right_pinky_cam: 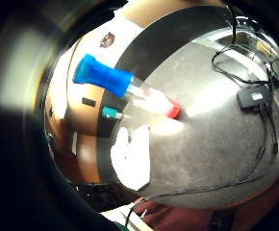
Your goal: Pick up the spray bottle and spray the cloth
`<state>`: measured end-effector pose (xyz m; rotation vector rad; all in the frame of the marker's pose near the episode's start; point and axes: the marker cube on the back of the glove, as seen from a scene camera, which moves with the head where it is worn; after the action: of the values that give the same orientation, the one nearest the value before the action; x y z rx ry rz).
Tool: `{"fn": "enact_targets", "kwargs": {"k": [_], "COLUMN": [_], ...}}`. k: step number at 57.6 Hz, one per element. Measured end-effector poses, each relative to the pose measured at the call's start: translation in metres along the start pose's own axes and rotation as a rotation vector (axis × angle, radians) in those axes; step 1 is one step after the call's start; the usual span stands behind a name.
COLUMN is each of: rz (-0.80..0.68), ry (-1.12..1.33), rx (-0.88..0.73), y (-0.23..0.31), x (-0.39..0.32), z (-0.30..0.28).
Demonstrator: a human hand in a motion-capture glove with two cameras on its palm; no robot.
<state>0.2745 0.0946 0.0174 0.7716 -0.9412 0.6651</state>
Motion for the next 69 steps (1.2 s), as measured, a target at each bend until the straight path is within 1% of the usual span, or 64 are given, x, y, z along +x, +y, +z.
{"fn": "enact_targets", "kwargs": {"k": [25, 43, 58, 63, 69], "rz": [0.115, 0.129, 0.136, 0.122, 0.098], "ry": [-0.100, -0.171, -0.099, -0.006, 0.061], "rx": [0.020, 0.021, 0.030, -0.029, -0.054], "y": [-0.027, -0.058, -0.098, -0.114, -0.127], "x": [0.025, 0.027, 0.030, 0.025, 0.015], "z": [0.046, 0.083, 0.106, 0.111, 0.126]}}
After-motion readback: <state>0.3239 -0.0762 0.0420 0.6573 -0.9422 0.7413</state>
